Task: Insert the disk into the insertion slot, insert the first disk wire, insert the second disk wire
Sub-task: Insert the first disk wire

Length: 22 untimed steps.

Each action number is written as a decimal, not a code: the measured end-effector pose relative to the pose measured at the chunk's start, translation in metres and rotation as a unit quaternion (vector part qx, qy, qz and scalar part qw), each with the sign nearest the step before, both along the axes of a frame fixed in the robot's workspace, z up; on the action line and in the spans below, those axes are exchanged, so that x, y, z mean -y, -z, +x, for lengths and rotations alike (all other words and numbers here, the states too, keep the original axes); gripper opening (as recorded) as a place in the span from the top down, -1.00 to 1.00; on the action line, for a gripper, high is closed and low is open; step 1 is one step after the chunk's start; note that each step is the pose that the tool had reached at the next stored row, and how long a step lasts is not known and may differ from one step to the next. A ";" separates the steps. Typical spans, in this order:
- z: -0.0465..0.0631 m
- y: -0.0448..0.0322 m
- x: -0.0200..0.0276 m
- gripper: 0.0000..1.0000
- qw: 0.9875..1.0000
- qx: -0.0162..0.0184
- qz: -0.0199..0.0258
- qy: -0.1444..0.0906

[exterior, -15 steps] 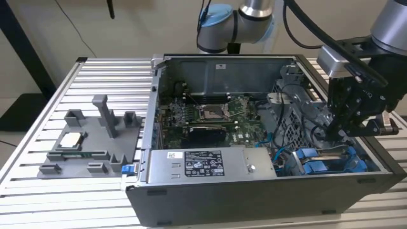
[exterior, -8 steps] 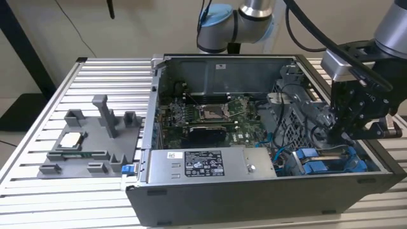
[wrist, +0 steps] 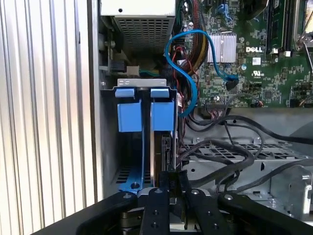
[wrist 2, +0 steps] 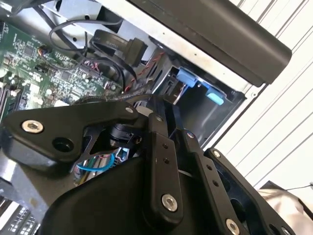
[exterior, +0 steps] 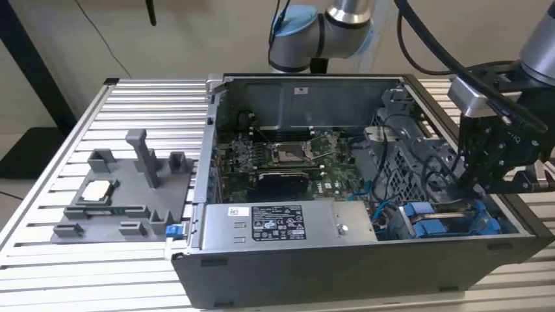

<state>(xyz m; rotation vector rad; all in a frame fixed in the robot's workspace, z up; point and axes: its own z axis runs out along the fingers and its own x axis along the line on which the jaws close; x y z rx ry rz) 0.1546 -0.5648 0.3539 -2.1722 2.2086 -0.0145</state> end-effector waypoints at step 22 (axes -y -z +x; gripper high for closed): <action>0.005 0.0124 0.0000 0.62 1.000 -0.007 0.000 0.001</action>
